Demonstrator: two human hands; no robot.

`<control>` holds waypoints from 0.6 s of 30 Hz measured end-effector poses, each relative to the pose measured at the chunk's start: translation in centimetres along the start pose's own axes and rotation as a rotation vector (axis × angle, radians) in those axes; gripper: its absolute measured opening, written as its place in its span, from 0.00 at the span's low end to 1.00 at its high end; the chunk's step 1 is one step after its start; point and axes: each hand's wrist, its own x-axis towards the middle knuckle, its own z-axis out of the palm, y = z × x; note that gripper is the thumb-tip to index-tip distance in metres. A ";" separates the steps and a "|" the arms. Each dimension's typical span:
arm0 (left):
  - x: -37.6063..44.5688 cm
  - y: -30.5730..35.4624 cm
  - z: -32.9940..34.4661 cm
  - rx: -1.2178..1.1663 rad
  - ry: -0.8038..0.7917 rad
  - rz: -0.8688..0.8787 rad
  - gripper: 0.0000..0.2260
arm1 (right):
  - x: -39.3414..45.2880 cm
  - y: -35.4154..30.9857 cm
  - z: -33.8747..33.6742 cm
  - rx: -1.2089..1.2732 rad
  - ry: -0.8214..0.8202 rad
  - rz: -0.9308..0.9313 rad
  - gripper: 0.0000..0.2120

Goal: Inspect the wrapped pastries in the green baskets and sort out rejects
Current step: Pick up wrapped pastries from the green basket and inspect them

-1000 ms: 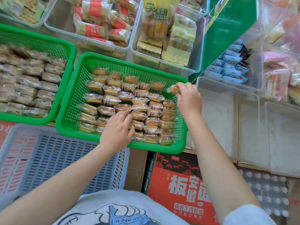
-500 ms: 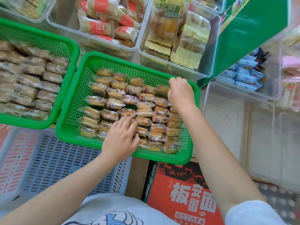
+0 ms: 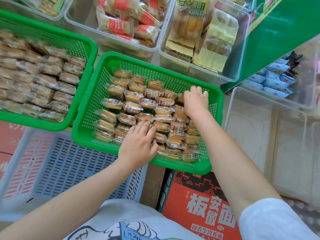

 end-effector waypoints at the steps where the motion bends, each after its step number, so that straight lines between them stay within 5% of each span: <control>1: 0.0 0.0 0.0 0.001 -0.004 0.000 0.26 | -0.1 0.1 0.0 -0.002 0.010 -0.006 0.18; 7: 0.0 0.0 0.0 -0.015 0.014 0.009 0.26 | -4.2 2.0 -2.2 0.276 0.285 0.143 0.12; 13: 0.0 0.0 -0.5 -0.086 -0.007 0.004 0.24 | -14.0 2.8 -4.9 1.301 0.208 0.313 0.14; 15: -0.1 0.0 -1.2 -0.249 0.008 -0.047 0.21 | -17.0 2.2 -5.0 1.608 0.107 0.316 0.15; 18: -1.0 1.2 -5.3 -0.883 -0.007 -0.237 0.15 | -20.6 1.5 -4.7 1.891 0.009 0.303 0.15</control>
